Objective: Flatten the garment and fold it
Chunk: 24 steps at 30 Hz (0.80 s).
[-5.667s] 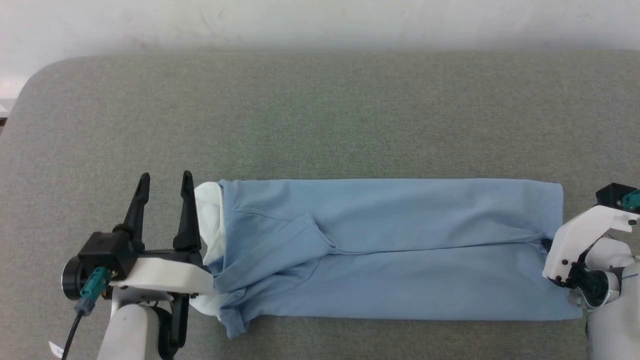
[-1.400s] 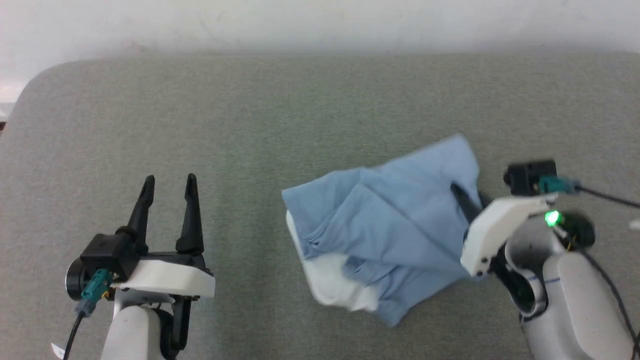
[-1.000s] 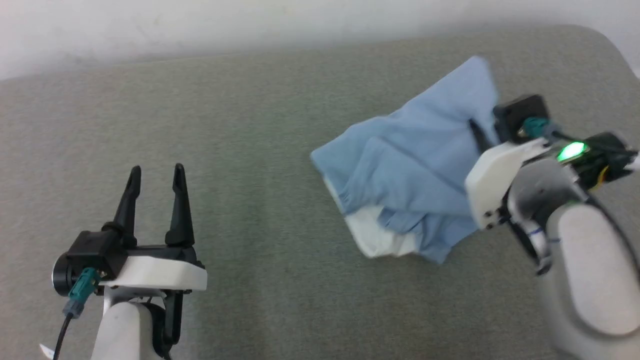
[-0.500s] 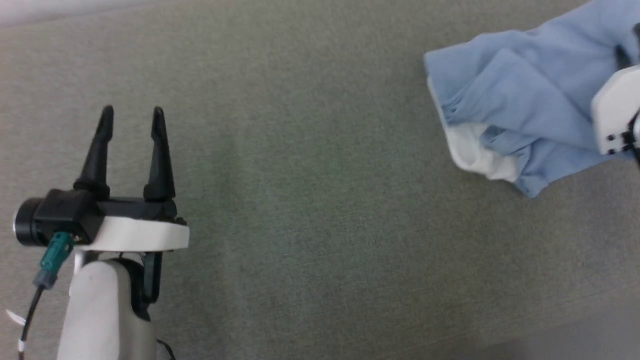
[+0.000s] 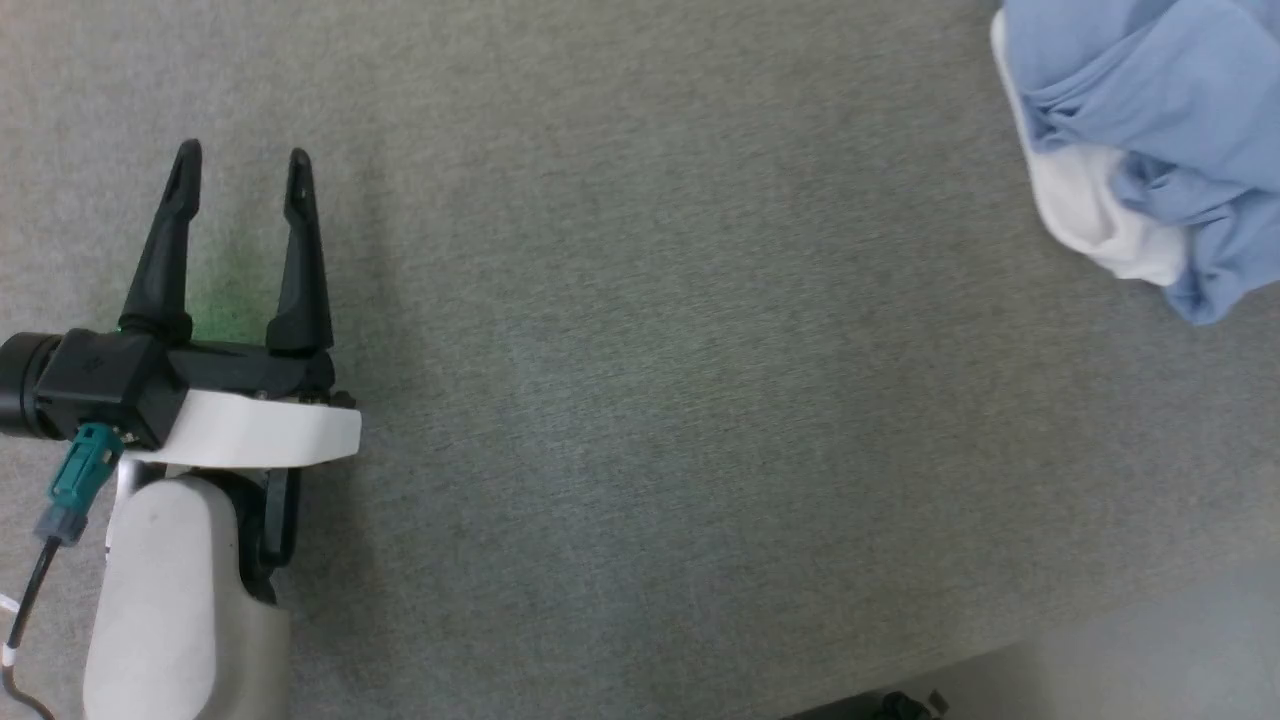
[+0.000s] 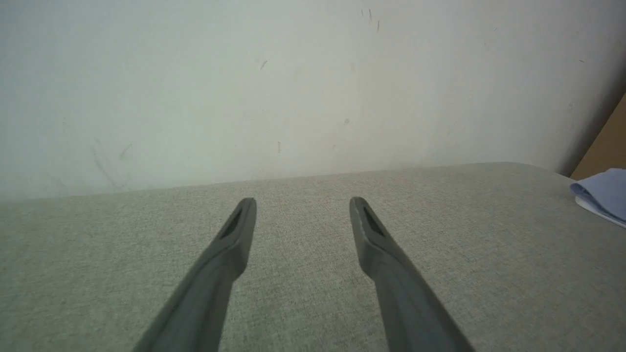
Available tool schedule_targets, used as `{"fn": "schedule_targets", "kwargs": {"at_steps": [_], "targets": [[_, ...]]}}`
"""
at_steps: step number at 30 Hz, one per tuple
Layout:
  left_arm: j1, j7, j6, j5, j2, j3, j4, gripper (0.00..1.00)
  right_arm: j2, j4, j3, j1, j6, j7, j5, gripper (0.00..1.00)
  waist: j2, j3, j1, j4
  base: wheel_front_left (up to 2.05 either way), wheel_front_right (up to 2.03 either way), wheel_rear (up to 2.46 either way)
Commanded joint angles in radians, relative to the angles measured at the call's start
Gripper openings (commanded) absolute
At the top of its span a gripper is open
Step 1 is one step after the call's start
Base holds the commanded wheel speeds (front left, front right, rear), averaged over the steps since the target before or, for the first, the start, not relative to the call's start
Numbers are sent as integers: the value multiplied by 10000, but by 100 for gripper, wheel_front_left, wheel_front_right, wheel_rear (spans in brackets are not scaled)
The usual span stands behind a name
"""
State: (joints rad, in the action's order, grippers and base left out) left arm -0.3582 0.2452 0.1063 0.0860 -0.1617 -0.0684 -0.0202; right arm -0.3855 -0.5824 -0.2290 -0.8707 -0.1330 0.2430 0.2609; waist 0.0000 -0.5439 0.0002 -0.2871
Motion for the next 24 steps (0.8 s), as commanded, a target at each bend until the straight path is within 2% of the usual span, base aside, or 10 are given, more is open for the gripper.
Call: {"fn": "schedule_targets", "kwargs": {"at_steps": [1, 3, 4, 5, 6, 11, 17, 24], "targets": [[-168, -35, 52, -117, -55, 14, -58, 100, 14, -122, -193, -261, 23, -170, 134, 0, 0, -281, -2, 198, 0, 0, 0], [-181, -30, 34, -100, -64, 26, -31, 100, 70, -299, -451, -376, 23, -389, 306, 0, 0, -267, -2, 280, 0, 0, 0], [-187, -22, 29, -79, -56, 36, 15, 100, 85, -395, -546, -394, 23, -474, 418, 18, 0, -211, -2, 332, 0, 0, 0], [-184, -10, 21, -56, -38, 46, 77, 100, 80, -500, -624, -405, 23, -613, 472, 69, 0, -129, -2, 384, 0, 0, 0], [-170, 8, 7, -28, -6, 54, 148, 100, 95, -603, -760, -421, 23, -771, 456, 100, 0, -18, -2, 439, 0, 0, 0], [130, 111, -48, 142, 264, 124, 624, 100, 210, -859, -1038, -142, 23, -1625, 180, 100, 0, 943, -2, 760, 0, 0, 0], [659, 159, -65, 449, 571, 118, 1209, 100, 305, -576, -563, 749, 23, -2516, -742, 100, 0, 2479, -2, 1283, 0, 0, 0], [1441, 164, -29, 730, 877, 320, 1438, 100, 728, 996, 185, 2414, 23, -3113, -2373, 100, 0, 3889, -2, 1969, 0, 0, 0]]}}
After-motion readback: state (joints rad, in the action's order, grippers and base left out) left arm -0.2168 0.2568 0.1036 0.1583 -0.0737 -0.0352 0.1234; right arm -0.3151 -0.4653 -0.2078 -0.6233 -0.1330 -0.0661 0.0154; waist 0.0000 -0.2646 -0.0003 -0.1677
